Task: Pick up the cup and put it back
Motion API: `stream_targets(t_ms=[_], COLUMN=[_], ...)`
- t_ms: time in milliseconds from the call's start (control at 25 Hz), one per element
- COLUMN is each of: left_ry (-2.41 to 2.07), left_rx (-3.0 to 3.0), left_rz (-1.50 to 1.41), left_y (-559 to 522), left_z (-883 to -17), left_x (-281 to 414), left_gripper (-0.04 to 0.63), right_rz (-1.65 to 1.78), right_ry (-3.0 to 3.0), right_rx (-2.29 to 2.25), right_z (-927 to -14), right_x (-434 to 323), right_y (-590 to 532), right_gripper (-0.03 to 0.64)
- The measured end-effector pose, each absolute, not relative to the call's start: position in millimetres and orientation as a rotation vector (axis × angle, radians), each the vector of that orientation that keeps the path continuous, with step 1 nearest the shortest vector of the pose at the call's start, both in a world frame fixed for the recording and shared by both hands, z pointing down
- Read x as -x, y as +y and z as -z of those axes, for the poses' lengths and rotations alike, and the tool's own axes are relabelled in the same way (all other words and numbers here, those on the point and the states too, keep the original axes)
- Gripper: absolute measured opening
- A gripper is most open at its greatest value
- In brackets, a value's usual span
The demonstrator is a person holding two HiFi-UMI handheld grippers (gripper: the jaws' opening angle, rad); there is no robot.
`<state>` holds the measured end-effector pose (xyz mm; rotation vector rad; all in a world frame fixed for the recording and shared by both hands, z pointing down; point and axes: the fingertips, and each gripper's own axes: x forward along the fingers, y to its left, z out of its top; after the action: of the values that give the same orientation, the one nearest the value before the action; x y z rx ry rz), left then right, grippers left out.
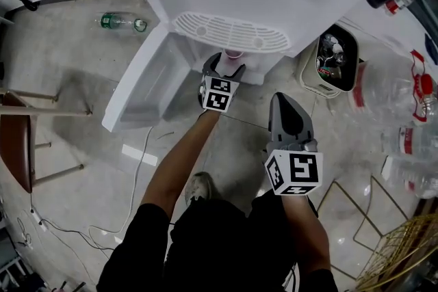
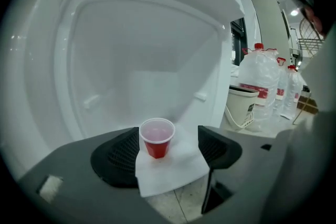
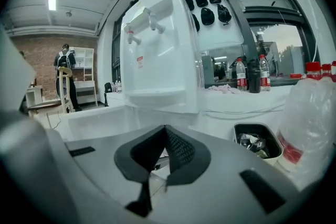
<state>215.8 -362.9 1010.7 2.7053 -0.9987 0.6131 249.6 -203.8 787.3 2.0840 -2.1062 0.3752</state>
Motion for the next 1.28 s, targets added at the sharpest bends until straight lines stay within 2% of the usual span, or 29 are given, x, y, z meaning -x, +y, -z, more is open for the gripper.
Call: stream_targets(t_ms=[480,1280], left_ry=[-1.037,-1.039], left_rx=[-2.641,-2.605], left_rz=[-0.630,-0.667], left_y=[-397,-416], left_z=[-1040,-1056], left_x=[-229,-246], left_gripper=[0.359,0.359], right_rz=[-0.373,-0.382], right_ry=[-2.089,-2.055], right_rx=[-2.085,-2.116], right_z=[-798,-797], right_x=[-246,-255], right_y=[-210,-206], right_gripper=[-0.006,-0.005])
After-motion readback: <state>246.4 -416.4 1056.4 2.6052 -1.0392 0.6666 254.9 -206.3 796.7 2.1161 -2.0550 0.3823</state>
